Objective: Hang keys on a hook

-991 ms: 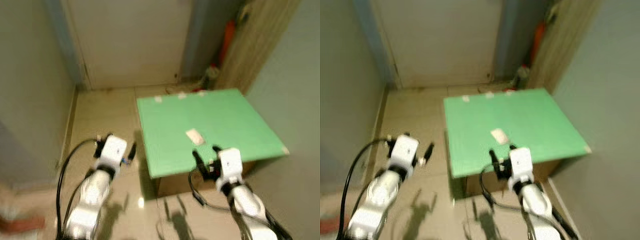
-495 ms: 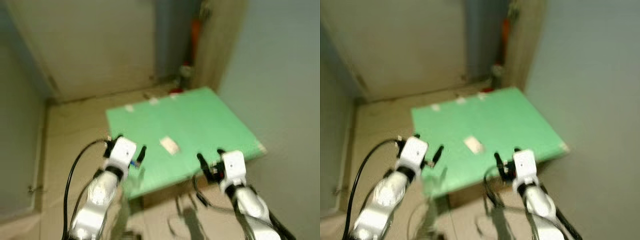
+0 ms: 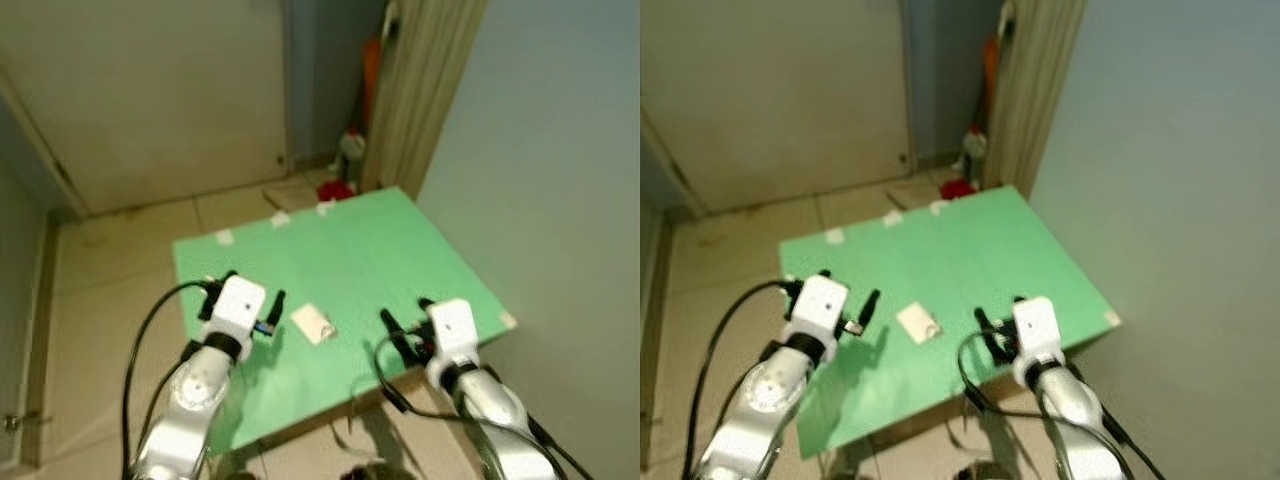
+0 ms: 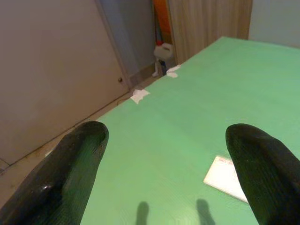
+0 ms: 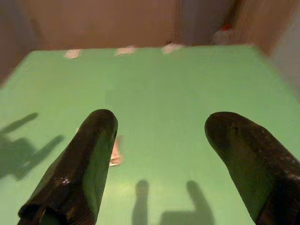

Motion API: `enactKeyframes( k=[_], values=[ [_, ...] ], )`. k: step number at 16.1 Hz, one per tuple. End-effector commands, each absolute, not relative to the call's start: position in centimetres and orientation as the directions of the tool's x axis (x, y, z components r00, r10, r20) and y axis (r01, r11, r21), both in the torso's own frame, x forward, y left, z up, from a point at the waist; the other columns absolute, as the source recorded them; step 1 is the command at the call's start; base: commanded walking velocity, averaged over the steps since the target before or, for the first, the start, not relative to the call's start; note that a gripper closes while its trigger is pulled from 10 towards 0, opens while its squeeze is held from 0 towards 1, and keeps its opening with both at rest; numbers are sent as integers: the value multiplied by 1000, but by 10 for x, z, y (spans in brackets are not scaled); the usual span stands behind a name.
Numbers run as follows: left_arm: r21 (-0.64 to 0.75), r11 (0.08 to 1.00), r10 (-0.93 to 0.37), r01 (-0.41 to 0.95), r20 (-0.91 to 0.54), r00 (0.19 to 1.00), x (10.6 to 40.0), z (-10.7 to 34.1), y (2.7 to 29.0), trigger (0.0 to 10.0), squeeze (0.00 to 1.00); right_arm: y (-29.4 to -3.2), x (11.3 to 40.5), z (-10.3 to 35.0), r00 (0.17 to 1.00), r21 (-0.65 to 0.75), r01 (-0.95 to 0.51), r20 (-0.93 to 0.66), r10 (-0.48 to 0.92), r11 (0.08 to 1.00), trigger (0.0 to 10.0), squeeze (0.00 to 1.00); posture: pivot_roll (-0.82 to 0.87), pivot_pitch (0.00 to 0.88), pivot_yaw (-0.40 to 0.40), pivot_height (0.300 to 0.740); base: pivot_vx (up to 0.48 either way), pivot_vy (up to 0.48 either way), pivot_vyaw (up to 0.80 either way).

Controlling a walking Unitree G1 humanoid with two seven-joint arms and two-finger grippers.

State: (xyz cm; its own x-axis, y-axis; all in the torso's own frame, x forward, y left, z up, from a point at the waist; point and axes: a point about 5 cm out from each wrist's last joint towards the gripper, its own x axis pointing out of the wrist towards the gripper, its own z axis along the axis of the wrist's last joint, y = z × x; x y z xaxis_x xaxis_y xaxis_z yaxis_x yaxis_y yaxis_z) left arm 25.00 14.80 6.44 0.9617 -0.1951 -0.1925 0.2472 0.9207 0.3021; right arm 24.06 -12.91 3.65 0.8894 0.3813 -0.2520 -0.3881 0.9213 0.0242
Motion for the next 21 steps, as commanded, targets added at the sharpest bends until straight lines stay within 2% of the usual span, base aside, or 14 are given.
enactKeyframes(
  k=[1,2,5,7,10,13,17,21],
  values=[
    [308,917,-194,253,-210,958,245,65,152,10000,0,-123,237,30,867,67,-409,-282,410,910,10000,0,40,128,-2,722,0,0,0],
    [331,910,-182,248,-217,959,238,69,162,10000,0,-116,240,23,859,116,-394,-305,410,912,10000,0,77,163,11,722,0,0,0],
    [375,893,-169,250,-236,957,224,77,181,10000,0,-98,241,13,838,139,-419,-319,442,897,10000,0,155,214,32,722,0,0,0],
    [438,853,-187,283,-249,950,196,89,192,10000,0,-89,243,5,828,109,-438,-337,447,893,10000,0,237,263,38,722,0,0,0],
    [451,840,-200,302,-261,945,165,97,191,10000,0,-92,256,6,846,-12,-457,-314,430,889,10000,0,318,303,17,722,0,0,0],
    [437,855,-167,280,-279,946,144,100,188,10000,0,-90,266,9,830,-52,-506,-301,469,861,10000,0,365,330,-19,722,0,0,0],
    [417,878,-114,237,-297,948,121,101,180,10000,0,-88,281,18,789,-206,-605,-286,543,769,10000,0,393,382,-70,722,0,0,0],
    [394,894,-93,213,-302,949,115,99,171,10000,0,-91,290,26,727,-322,-686,-296,619,652,10000,0,367,411,-109,722,0,0,0]
  ],
)
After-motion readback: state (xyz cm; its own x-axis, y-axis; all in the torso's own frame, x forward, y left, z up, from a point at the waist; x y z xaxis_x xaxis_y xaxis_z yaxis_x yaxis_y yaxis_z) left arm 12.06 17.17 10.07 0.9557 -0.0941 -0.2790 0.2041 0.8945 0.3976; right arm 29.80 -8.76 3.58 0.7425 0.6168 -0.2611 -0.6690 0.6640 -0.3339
